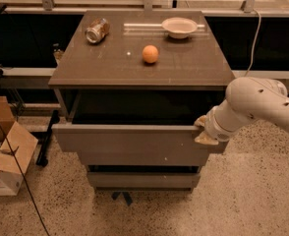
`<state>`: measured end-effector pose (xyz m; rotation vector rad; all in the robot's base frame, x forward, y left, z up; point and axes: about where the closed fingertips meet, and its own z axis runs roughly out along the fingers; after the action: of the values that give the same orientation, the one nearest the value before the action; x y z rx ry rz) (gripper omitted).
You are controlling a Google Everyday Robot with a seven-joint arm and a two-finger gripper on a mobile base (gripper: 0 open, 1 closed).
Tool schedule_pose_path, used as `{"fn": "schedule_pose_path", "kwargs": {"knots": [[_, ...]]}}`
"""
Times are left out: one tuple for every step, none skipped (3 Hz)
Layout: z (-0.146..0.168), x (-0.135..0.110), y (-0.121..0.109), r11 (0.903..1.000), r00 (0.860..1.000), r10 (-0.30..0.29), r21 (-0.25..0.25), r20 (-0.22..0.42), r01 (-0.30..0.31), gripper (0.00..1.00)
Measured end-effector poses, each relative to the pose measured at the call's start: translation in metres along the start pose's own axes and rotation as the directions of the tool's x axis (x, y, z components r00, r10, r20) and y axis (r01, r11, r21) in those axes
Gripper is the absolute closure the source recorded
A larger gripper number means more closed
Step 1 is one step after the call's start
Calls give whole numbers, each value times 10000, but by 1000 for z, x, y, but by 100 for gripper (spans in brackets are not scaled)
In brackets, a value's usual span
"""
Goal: Open top drawer
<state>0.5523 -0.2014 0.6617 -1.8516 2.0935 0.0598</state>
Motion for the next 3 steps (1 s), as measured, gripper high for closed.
{"fn": "schedule_pose_path", "kwargs": {"knots": [[-3, -1, -1, 10000, 10000, 0, 0, 0, 0, 100], [-4, -1, -1, 10000, 10000, 0, 0, 0, 0, 81], [-5, -2, -1, 10000, 10000, -1, -1, 0, 1, 58]]}}
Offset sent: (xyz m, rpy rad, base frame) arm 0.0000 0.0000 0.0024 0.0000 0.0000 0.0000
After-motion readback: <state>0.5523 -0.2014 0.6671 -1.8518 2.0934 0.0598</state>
